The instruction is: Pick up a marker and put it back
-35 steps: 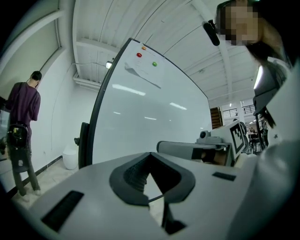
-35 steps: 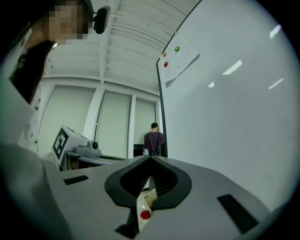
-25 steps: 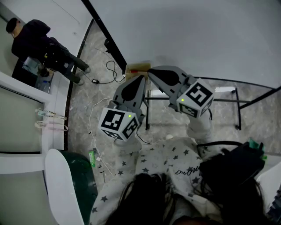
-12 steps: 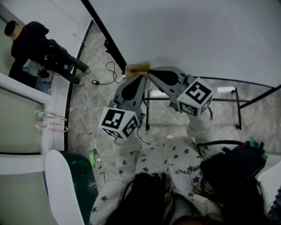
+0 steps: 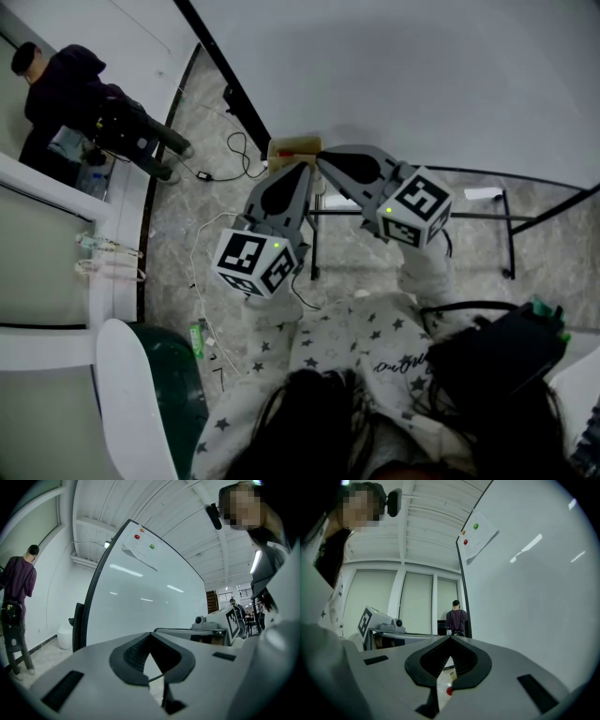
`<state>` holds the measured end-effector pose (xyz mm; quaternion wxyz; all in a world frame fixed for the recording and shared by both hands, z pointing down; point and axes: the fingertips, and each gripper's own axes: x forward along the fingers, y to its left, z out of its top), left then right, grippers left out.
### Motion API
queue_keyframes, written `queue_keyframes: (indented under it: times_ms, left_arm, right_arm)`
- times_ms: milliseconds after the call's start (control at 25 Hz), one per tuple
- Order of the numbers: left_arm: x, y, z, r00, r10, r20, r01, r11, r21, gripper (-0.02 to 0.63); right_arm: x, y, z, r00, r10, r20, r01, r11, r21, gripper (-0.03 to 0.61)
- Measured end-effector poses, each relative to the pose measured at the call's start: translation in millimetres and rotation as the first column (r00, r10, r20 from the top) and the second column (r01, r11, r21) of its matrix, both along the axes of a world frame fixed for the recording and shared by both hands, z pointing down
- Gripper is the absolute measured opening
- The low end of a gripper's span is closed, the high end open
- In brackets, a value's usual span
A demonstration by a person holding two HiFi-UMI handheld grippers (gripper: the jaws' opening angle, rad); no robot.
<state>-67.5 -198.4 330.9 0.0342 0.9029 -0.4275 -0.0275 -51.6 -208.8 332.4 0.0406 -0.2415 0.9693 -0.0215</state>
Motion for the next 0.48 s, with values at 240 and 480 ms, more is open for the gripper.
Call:
queue_keyframes:
  times_ms: [240, 480]
  left_arm:
    - [-1.4, -0.1, 1.8, 1.000, -0.004, -0.004, 0.004, 1.000, -0.002, 0.002]
    - [-2.7, -0.9, 5.8, 1.000, -0.003, -0.011, 0.003, 1.000, -0.007, 0.002]
  right_arm:
    - [1.3, -0.8, 2.3, 1.000, -0.010, 0.021, 0.010, 1.000, -0.018, 0.006]
    - [-0.8, -1.2, 5.6, 1.000, -0.019, 0.018, 0.019, 1.000, -0.018, 0.006]
